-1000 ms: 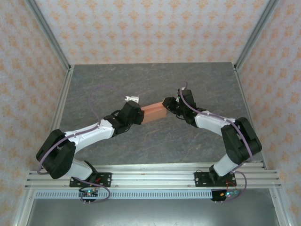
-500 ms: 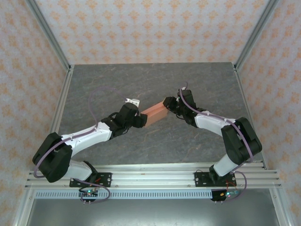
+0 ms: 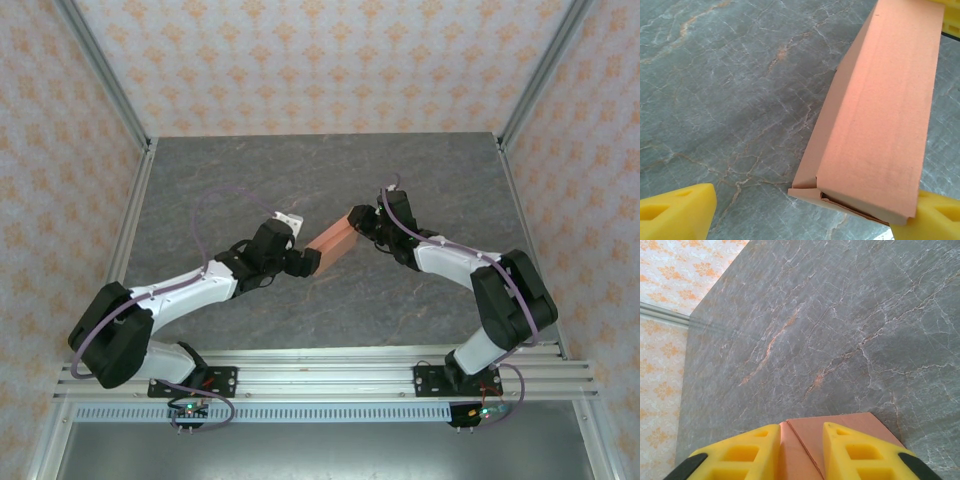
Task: Fold the paper box
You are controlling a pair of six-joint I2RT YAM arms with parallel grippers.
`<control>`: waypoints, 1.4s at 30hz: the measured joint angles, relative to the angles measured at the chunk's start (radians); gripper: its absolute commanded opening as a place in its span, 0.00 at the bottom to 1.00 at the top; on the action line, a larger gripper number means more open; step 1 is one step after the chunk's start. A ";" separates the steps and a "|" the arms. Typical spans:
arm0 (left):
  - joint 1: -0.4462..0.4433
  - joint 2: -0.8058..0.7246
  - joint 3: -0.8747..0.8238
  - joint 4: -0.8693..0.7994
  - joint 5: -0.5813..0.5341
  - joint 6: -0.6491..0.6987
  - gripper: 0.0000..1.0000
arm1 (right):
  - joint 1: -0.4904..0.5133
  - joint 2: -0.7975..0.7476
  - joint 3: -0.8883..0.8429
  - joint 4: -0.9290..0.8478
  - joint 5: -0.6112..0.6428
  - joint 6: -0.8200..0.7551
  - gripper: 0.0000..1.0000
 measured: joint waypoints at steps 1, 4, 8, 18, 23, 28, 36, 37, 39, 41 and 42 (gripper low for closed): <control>0.000 0.000 0.000 0.000 0.001 0.000 0.87 | 0.000 0.000 0.000 0.000 0.001 0.000 0.27; 0.000 0.000 0.000 0.000 -0.013 -0.005 0.84 | 0.002 -0.001 0.000 -0.001 0.003 0.000 0.27; -0.003 0.007 0.024 -0.036 -0.091 -0.017 0.81 | 0.004 -0.002 0.000 -0.004 0.003 0.000 0.27; -0.006 0.045 0.088 -0.113 -0.247 -0.039 0.80 | 0.008 -0.014 -0.028 0.016 -0.016 0.035 0.33; -0.006 0.064 0.115 -0.139 -0.290 -0.037 0.80 | 0.008 -0.029 -0.047 0.015 -0.042 0.048 0.38; -0.006 0.070 0.122 -0.153 -0.318 -0.035 0.80 | 0.008 -0.034 -0.055 0.013 -0.074 0.053 0.41; -0.006 0.071 0.128 -0.163 -0.318 -0.026 0.84 | 0.008 -0.045 -0.072 0.016 -0.099 0.058 0.39; -0.005 0.068 0.124 -0.157 -0.311 -0.018 0.85 | 0.008 -0.047 -0.073 0.016 -0.098 0.060 0.38; 0.000 0.048 0.104 -0.146 -0.280 0.000 0.87 | 0.008 -0.048 -0.078 0.023 -0.097 0.063 0.38; 0.001 0.030 0.091 -0.144 -0.243 0.020 0.88 | 0.008 -0.048 -0.080 0.029 -0.096 0.065 0.38; 0.001 0.027 0.090 -0.145 -0.227 0.029 0.88 | 0.008 -0.048 -0.082 0.031 -0.095 0.065 0.38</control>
